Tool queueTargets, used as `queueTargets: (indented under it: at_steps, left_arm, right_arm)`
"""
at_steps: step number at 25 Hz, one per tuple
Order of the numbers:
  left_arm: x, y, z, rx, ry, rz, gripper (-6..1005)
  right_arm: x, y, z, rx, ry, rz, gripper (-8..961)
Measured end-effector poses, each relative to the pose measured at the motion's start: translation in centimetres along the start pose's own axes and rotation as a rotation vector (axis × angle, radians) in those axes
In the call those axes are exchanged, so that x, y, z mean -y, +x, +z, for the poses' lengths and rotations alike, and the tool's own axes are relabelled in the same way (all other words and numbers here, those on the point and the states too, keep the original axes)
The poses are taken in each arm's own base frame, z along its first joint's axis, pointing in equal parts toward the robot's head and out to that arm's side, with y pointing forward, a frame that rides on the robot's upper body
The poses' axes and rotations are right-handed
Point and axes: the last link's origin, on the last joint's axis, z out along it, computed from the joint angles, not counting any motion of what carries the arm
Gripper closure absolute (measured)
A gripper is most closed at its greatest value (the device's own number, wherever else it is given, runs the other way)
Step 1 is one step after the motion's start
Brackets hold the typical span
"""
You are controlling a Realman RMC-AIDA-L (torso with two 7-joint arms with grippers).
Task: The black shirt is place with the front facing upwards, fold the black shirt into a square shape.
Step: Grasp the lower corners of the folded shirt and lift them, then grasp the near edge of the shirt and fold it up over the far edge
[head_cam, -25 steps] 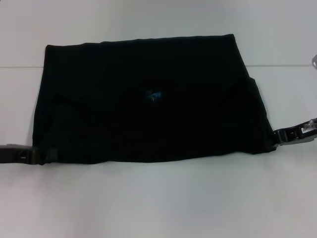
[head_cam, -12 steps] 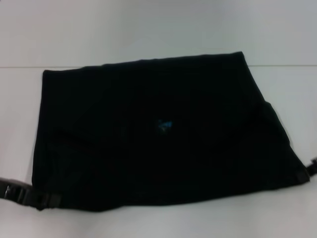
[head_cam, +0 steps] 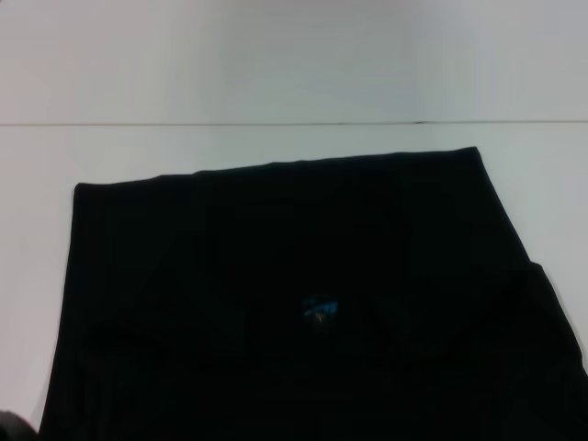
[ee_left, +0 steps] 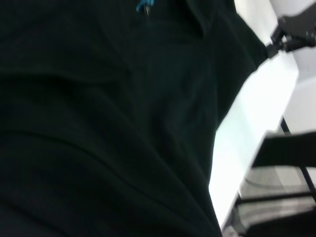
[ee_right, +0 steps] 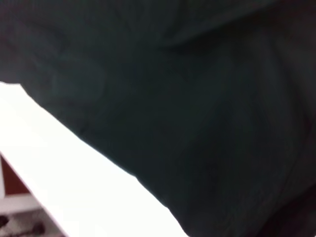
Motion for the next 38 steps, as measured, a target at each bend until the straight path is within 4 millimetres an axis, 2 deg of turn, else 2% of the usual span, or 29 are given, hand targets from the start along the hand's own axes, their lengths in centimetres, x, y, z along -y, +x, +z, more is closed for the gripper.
queueTargets:
  at_steps: [5,10,16,19,22,27,32,38]
  left_arm:
    - [0.0,0.0,0.1,0.050,-0.001,-0.009,963]
    - [0.2,1.5,-0.6,-0.052,0.017,0.006,963]
    - [2.0,3.6,-4.3,-0.413,0.115,-0.099,963]
    - [3.6,4.8,-5.6,-0.582,0.188,-0.188,963]
    - [4.5,6.2,-5.4,-0.686,0.207,-0.220,963]
    - [5.5,8.2,-4.1,-0.823,0.220,-0.249,962]
    - [6.7,9.6,-3.7,-0.963,0.267,-0.307,962]
    - [7.4,10.8,-3.7,-1.028,0.325,-0.321,962]
  right_arm:
    - [-0.1,0.2,0.3,-0.002,-0.014,-0.002,930]
    - [0.0,-0.9,-0.5,0.132,-0.037,0.028,930]
    - [2.0,-3.2,-4.2,0.616,-0.126,0.277,932]
    - [3.4,-4.8,-5.2,0.838,-0.154,0.372,934]
    - [4.3,-7.5,-4.4,0.991,-0.135,0.441,937]
    - [3.5,-11.4,-2.1,1.074,-0.083,0.434,939]
    - [3.5,-13.3,-1.1,1.113,-0.005,0.439,933]
    - [3.4,-14.3,-0.7,1.114,0.059,0.420,918]
